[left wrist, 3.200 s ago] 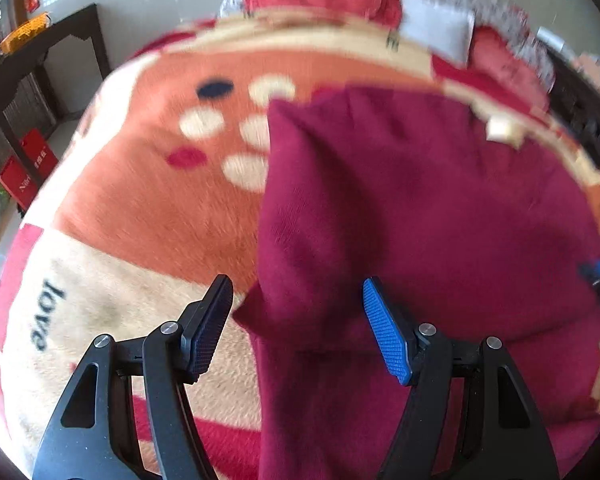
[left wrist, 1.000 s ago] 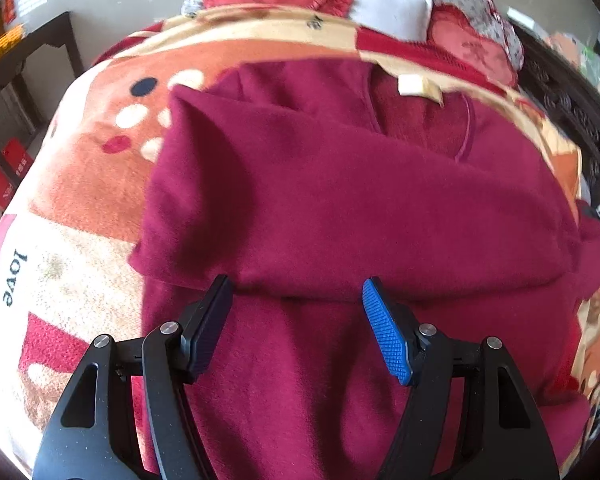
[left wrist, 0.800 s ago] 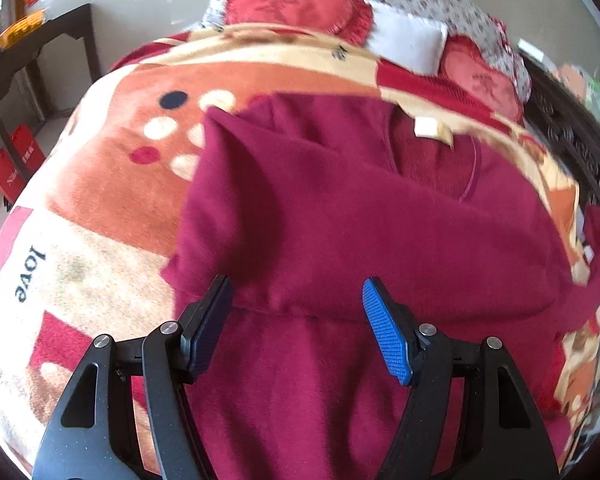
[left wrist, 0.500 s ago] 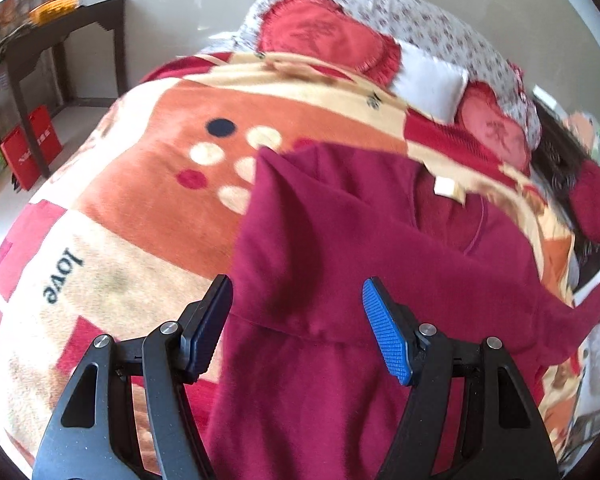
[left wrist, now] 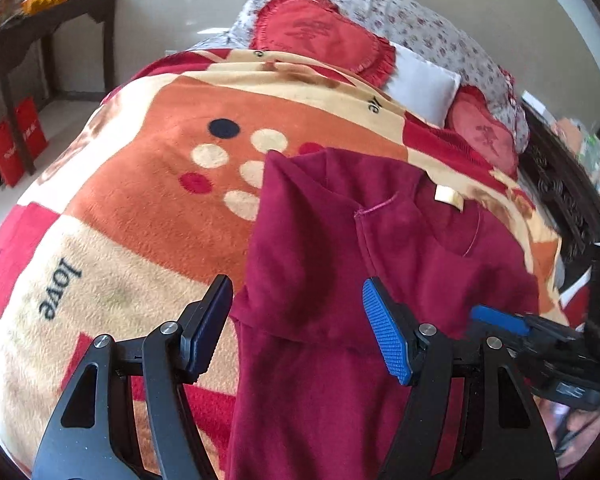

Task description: Fold small clothes

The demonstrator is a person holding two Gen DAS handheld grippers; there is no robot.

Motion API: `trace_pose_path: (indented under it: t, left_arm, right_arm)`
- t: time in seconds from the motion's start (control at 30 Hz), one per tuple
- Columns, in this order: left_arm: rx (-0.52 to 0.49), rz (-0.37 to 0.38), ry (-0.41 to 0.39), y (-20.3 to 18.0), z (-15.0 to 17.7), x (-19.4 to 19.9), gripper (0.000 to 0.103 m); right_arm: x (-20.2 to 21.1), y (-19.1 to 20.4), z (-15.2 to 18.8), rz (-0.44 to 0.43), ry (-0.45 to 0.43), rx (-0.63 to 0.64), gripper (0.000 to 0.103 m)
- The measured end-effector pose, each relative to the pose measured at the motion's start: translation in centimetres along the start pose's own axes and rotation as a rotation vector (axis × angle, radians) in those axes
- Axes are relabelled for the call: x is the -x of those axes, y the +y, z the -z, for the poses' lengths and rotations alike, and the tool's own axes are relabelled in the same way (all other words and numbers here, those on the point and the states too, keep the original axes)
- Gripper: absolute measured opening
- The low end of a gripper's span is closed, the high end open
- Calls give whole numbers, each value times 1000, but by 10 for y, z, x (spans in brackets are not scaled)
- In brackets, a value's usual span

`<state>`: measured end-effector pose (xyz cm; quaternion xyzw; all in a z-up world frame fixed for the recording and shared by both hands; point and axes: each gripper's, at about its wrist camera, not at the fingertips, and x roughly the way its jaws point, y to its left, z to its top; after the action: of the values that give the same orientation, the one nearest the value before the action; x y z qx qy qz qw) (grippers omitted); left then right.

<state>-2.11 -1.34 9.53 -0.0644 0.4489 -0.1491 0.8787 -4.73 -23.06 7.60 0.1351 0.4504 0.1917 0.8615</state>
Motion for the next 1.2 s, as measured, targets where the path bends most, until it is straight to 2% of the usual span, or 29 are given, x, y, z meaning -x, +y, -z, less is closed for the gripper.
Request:
trace_pose_path:
  t: [0.2,0.4,0.43,0.5,0.57,0.63,0.67,0.83,0.93,0.97,1.0,1.03,1.13,1.2]
  left_arm:
    - [-85,21,5,-31,-10,-29,68]
    - [-66,51,83,-53,-21,-82,68]
    - [-54,53,97,-55,-21,-88,64]
    - [-35,71,119,-60,-22,-98,51]
    - [-29,84,130,-65,-24,-105,25]
    - [-25,83,118,-69,-26,-102,12]
    - [-24,92,103,-69,-28,-97,11]
    - [-1,135,-6,-56,-38,-48,8]
    - [36,105,-95,-29,-34,-15,8]
    - [56,85,-112,-19,-29,-11,8]
    - [62,65,-113,-11,-24,-11,8]
    - [51,39,-84,-6,-18,-19,8]
    - [83,33,6,8,-1,-38,8]
    - [85,31,11,8,5,-41,9]
  right_arm:
    - [56,-13,19,43,-88,-13,49]
    - [105,-34,39,5,-171,-126,50]
    - [113,-38,45,9,-184,-141,50]
    - [122,-46,51,21,-201,-164,51]
    - [127,-52,52,25,-214,-183,51]
    - [133,-58,53,33,-219,-199,52]
    - [134,-62,54,43,-222,-210,52]
    - [143,-81,58,62,-253,-275,52]
    - [151,-89,60,101,-279,-296,52]
    - [152,-95,60,125,-285,-313,59]
    - [152,-101,60,152,-290,-335,69]
    - [150,-108,59,180,-294,-363,72]
    - [139,-130,51,245,-258,-439,72]
    - [128,-144,45,250,-231,-483,72]
